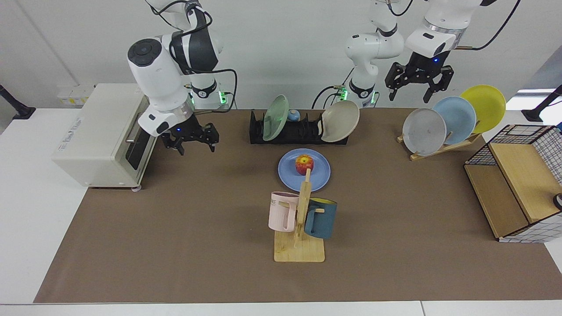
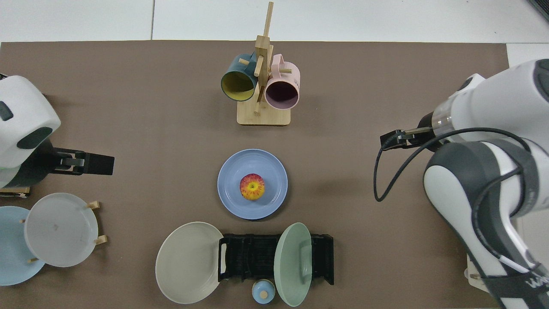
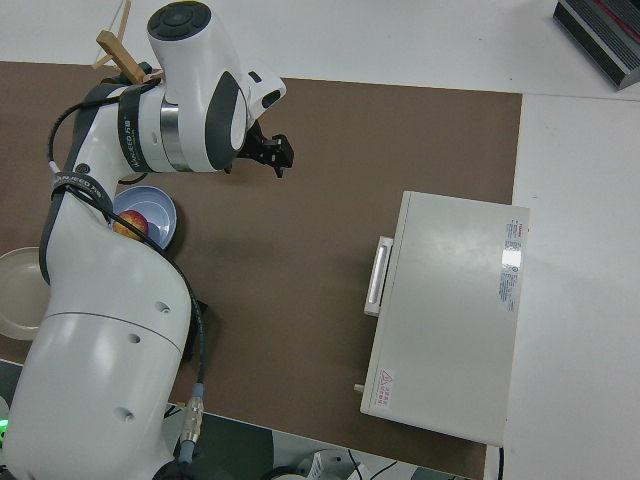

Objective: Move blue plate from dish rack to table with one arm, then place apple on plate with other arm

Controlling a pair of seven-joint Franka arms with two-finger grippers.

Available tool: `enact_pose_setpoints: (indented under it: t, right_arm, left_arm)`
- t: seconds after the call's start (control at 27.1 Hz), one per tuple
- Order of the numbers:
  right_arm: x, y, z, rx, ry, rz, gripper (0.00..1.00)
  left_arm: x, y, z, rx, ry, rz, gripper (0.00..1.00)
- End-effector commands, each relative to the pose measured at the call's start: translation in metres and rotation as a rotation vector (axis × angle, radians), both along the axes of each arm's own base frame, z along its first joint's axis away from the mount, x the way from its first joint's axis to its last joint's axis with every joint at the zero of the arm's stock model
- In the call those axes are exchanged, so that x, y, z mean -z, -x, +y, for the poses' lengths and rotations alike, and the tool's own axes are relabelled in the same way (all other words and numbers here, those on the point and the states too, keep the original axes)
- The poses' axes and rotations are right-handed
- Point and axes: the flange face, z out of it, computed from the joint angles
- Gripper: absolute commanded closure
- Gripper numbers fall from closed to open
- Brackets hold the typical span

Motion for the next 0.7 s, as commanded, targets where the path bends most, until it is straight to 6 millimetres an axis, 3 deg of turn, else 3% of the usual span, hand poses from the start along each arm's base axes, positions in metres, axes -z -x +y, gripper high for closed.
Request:
enact_pose_setpoints:
  t: [0.0, 0.37, 0.66]
  right_arm:
    - [-0.031, 0.019, -0.034, -0.025, 0.027, 0.003, 0.00]
    - [-0.048, 0.036, -0.062, 0.025, 0.043, 0.040, 0.00]
    - [-0.049, 0.035, -0.063, 0.024, 0.061, 0.021, 0.00]
  left_arm:
    - [-0.005, 0.004, 0.003, -0.005, -0.002, -0.001, 0.00]
    - [-0.005, 0.004, 0.004, -0.006, -0.002, -0.001, 0.00]
    - [-0.005, 0.004, 0.004, -0.006, -0.002, -0.001, 0.00]
